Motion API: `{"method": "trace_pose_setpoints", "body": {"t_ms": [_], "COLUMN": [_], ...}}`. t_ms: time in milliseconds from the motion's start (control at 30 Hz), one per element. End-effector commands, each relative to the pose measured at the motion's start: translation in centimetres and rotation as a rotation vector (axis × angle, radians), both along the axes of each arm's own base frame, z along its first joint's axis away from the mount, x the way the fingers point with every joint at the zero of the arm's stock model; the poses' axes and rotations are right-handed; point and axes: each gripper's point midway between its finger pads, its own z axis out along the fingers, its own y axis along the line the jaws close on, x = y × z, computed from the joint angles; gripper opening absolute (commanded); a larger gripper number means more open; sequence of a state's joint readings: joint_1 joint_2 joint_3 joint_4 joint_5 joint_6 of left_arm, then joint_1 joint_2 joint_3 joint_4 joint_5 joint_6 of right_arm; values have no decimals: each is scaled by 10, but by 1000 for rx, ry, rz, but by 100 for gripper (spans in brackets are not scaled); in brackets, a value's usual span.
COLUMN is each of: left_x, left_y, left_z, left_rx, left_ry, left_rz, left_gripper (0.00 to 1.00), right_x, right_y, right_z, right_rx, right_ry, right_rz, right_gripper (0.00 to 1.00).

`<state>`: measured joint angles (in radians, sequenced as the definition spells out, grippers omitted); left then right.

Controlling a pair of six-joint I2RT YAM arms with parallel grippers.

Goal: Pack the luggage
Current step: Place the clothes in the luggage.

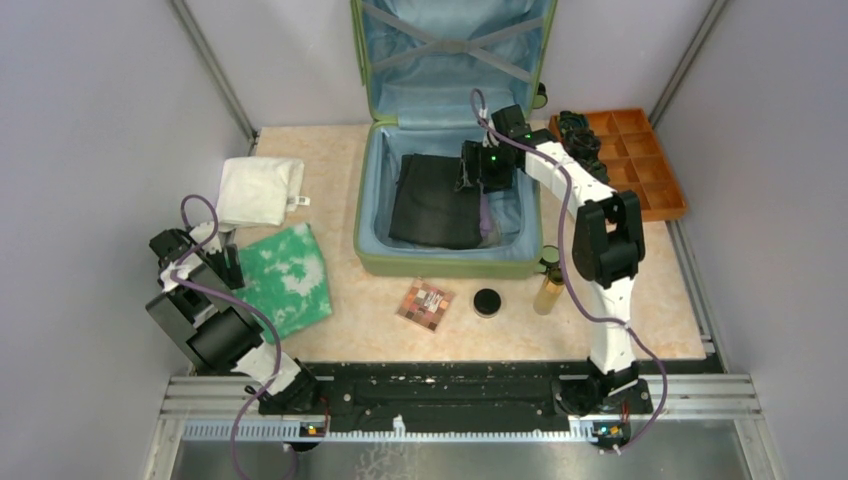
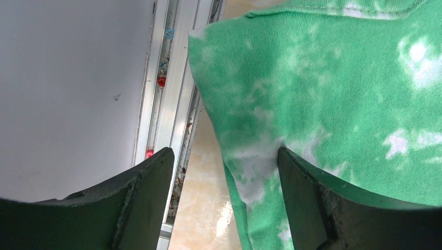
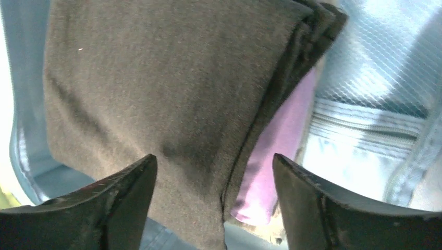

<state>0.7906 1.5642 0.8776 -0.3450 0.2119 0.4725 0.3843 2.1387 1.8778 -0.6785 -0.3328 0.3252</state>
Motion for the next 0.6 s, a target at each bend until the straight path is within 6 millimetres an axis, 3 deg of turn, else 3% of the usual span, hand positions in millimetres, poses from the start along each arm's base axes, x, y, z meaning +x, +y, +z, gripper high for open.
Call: {"method": "trace_pose_setpoints", "body": {"t_ms": [0, 100, 167, 267, 333, 433, 567], "left_x": [-29, -29, -29, -30, -30, -29, -28], "left_y": [2, 2, 3, 2, 3, 2, 1], "left_z": [-31, -30, -29, -29, -28, -26, -24], "left_rx": [14, 16, 18, 18, 18, 16, 8], "left_ry": [161, 161, 160, 163, 161, 159, 155], "left_rz": [0, 0, 0, -2, -2, -3, -5], "left_gripper": [80, 80, 80, 80, 80, 80, 81], "right_x": [10, 21, 26, 27, 25, 29, 43], "right_y": [-15, -30, -28, -10, 16, 49, 56], "right_z": [34, 59, 78, 95, 94, 72, 9], "right_rx": [-94, -179, -173, -96, 28, 149, 112], "right_ry": [-93, -163, -220, -275, -249, -148, -18], "right_rz": [-47, -118, -146, -140, -71, 0, -8], "right_gripper": [84, 84, 80, 66, 60, 48, 33]}}
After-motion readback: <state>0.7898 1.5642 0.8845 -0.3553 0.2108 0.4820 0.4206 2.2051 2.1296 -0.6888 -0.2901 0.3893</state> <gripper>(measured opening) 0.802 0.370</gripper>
